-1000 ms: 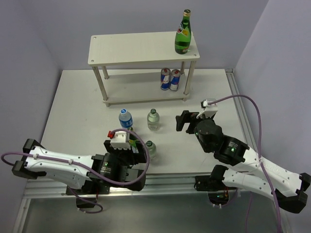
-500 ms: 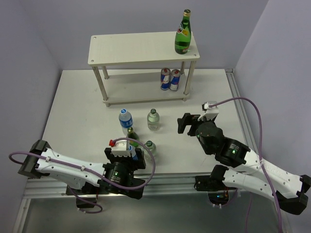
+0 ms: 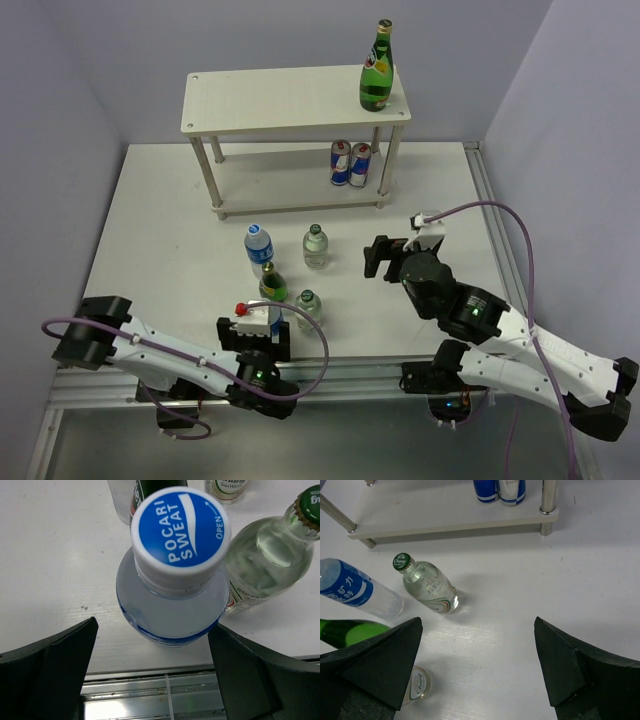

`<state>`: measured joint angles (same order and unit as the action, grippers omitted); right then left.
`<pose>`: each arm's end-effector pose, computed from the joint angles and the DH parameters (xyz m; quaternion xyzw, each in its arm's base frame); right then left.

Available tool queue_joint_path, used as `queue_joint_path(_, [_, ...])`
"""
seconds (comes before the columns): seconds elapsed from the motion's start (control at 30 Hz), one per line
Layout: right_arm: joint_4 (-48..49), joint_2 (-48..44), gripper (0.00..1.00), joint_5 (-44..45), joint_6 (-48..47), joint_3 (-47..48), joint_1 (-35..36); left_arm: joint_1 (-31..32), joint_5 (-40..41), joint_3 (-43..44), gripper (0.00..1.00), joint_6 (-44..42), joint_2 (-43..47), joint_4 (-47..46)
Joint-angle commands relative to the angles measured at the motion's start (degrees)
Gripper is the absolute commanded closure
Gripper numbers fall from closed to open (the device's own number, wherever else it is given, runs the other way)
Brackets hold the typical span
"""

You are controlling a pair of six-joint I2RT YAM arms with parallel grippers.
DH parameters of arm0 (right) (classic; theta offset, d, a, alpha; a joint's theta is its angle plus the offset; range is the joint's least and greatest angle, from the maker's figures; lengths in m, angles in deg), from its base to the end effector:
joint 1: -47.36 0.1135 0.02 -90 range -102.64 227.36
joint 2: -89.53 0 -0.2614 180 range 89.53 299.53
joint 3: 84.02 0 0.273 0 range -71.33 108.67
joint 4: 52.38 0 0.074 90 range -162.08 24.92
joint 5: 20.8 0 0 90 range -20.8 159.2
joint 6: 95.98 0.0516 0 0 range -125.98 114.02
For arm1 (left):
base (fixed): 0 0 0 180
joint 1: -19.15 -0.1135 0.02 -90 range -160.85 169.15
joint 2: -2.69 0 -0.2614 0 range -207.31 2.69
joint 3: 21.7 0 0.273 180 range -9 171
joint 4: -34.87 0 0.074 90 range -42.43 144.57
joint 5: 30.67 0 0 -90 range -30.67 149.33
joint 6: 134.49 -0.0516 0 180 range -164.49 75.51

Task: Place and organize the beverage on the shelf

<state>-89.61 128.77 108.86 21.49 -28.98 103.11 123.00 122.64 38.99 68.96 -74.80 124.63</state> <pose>0.1320 0.1353 0.3116 -0.0046 0.8004 0.1423 0.5823 -0.0024 -0.2023 0.1966 0.0048 0.8457 -0.0499 0.5313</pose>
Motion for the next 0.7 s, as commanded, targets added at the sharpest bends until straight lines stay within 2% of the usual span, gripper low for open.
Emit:
queue_joint_path(0.0, [1.4, 0.6, 0.0, 0.8, 0.7, -0.7, 0.3, 0.6, 0.4, -0.7, 0.01, 16.5, -1.2, 1.1])
queue_joint_path(0.23, [2.3, 1.0, 0.0, 0.8, 1.2, -2.3, 0.3, 0.4, 4.4, -3.2, 0.01, 14.1, -1.3, -4.6])
queue_joint_path(0.37, [3.4, 1.3, 0.0, 0.5, 1.0, -3.0, 0.4, -2.4, 5.5, -4.0, 0.01, 2.1, -0.5, -13.3])
queue_joint_path(0.5, [3.5, 2.0, 0.0, 0.6, 1.0, -2.8, 0.3, -5.4, 6.2, -5.7, 0.01, -2.0, 0.0, -19.5])
queue_joint_path(0.67, [4.5, 2.2, 0.0, 0.6, 0.7, -3.6, 0.3, -9.4, 6.0, -9.0, 0.01, -12.0, 1.6, -29.0])
